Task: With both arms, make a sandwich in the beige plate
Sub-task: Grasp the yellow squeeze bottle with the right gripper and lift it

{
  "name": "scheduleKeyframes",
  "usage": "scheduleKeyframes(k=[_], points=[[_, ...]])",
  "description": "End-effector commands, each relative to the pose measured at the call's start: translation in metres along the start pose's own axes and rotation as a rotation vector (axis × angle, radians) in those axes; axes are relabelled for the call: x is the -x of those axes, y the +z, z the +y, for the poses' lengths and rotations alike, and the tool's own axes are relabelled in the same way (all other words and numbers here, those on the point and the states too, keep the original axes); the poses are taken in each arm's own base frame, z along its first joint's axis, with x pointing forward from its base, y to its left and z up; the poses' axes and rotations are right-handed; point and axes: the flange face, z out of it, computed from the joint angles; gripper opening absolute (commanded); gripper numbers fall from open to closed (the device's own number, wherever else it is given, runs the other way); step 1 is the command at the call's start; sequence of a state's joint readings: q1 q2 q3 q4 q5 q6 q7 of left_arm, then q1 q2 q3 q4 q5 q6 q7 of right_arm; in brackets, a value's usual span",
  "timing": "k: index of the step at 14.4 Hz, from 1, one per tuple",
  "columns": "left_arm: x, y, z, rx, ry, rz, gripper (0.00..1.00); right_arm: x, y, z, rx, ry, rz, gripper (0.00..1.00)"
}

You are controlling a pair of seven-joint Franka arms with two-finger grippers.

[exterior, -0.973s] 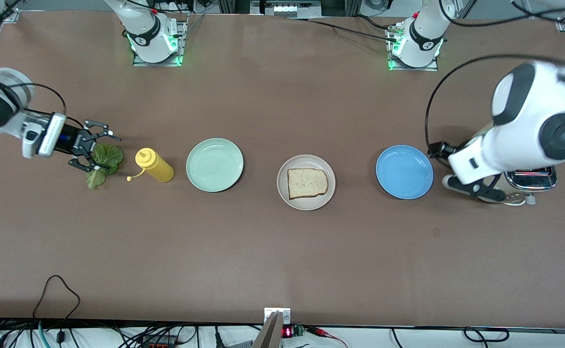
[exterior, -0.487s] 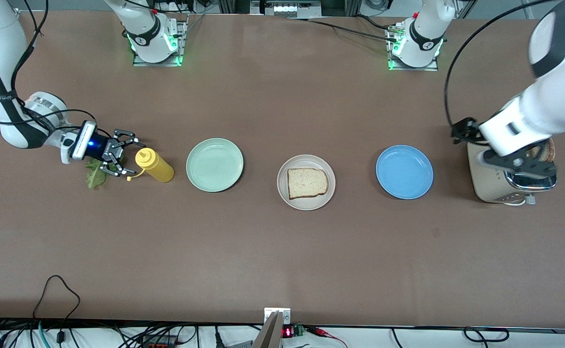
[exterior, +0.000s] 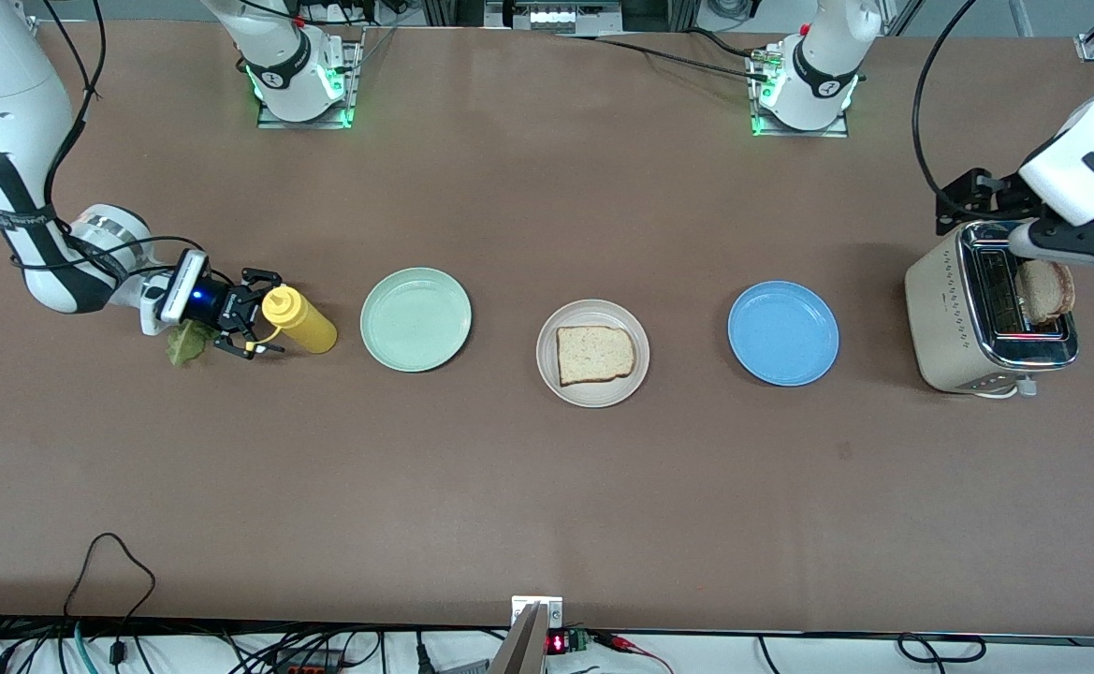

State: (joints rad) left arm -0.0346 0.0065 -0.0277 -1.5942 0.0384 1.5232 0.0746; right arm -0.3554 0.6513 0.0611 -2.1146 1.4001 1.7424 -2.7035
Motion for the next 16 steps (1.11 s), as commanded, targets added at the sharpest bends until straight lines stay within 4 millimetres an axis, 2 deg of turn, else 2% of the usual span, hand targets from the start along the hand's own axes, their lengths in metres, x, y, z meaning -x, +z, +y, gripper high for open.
scheduleKeyframes(k=[1, 4, 10, 11, 13, 14, 15, 16], points=[[0.009, -0.005, 0.017, -0.001, 0.025, 0.034, 1.0, 0.0, 0.014, 0.003, 0.011, -0.03, 0.032, 1.0], [0.007, -0.009, 0.017, -0.002, 0.033, 0.034, 1.0, 0.001, 0.028, 0.002, 0.009, -0.031, 0.042, 1.0], [0.008, -0.008, 0.016, -0.002, 0.039, 0.02, 1.0, -0.001, 0.037, 0.001, 0.002, -0.032, 0.047, 1.0], [0.008, -0.008, 0.016, -0.002, 0.037, 0.017, 1.0, -0.002, 0.038, 0.001, 0.006, -0.031, 0.049, 0.9], [0.008, -0.009, 0.014, -0.003, 0.034, 0.023, 1.0, -0.003, 0.042, 0.001, 0.003, -0.033, 0.051, 0.63], [0.007, -0.009, 0.015, -0.003, 0.036, 0.023, 1.0, -0.004, 0.042, 0.002, 0.004, -0.034, 0.051, 0.54], [0.007, -0.009, 0.015, -0.002, 0.036, 0.023, 1.0, -0.004, 0.042, 0.003, 0.005, -0.036, 0.05, 0.46], [0.008, -0.009, 0.016, -0.002, 0.034, 0.019, 1.0, -0.006, 0.043, 0.004, 0.004, -0.038, 0.048, 0.45]])
